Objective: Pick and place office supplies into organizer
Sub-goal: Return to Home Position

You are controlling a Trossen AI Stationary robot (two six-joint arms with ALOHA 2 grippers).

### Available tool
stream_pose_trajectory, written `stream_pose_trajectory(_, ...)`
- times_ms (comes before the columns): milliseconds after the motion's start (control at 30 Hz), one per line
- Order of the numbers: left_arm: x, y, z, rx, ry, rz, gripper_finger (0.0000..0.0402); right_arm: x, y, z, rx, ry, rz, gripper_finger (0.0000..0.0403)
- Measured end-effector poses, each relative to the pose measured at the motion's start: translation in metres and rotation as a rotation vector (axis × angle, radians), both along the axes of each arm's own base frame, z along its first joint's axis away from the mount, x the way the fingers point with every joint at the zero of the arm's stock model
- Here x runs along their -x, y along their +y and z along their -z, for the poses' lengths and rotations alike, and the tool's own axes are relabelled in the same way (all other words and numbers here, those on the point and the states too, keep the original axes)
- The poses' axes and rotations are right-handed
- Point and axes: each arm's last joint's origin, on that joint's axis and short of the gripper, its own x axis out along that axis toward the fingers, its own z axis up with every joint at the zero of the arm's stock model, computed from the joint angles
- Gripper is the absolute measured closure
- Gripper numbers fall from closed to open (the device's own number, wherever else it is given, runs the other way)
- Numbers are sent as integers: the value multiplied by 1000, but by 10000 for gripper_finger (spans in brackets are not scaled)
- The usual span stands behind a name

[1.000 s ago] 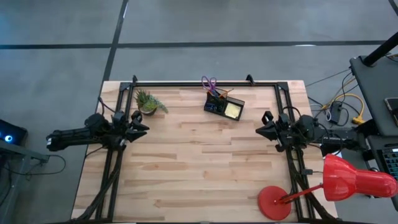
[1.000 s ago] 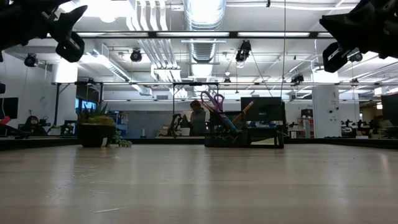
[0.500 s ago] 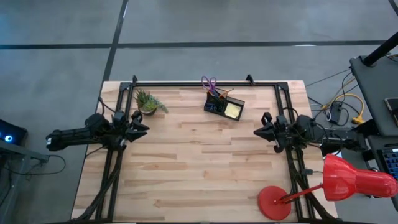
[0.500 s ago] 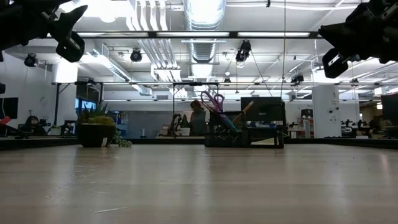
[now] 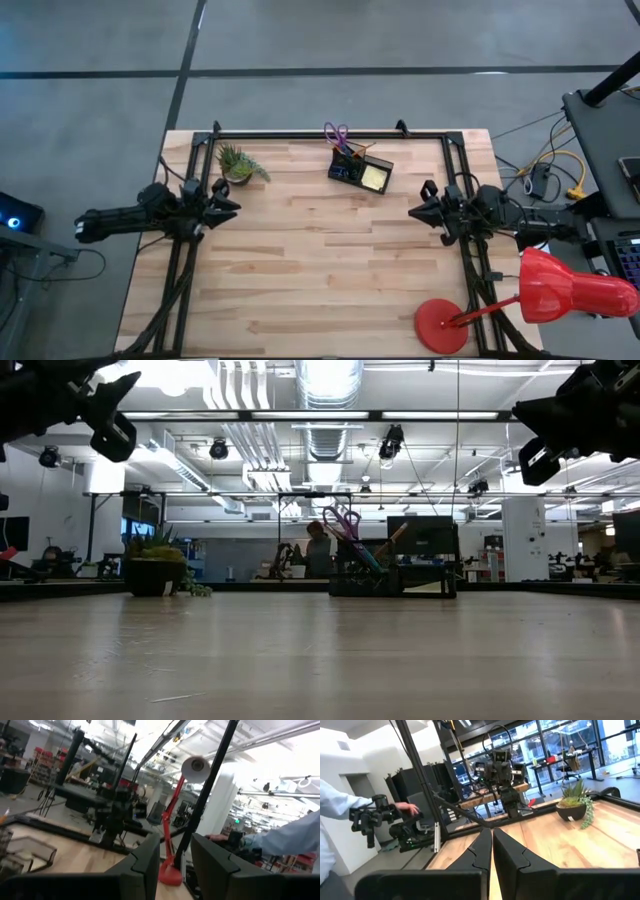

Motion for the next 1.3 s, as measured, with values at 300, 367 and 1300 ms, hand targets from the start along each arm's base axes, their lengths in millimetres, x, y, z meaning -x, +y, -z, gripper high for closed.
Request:
stream_pose_trajectory(300,-8,1,28,9,93,0,307,5,1,-6,8,-71,-1,394)
stream_pose_trajectory(367,-8,1,30,10,110,-1,307,5,1,-5,7,-66,-1,394)
stream_pose_trajectory(1300,-11,1,34,14,158,-1,307,2,0,-2,2,-24,-1,394)
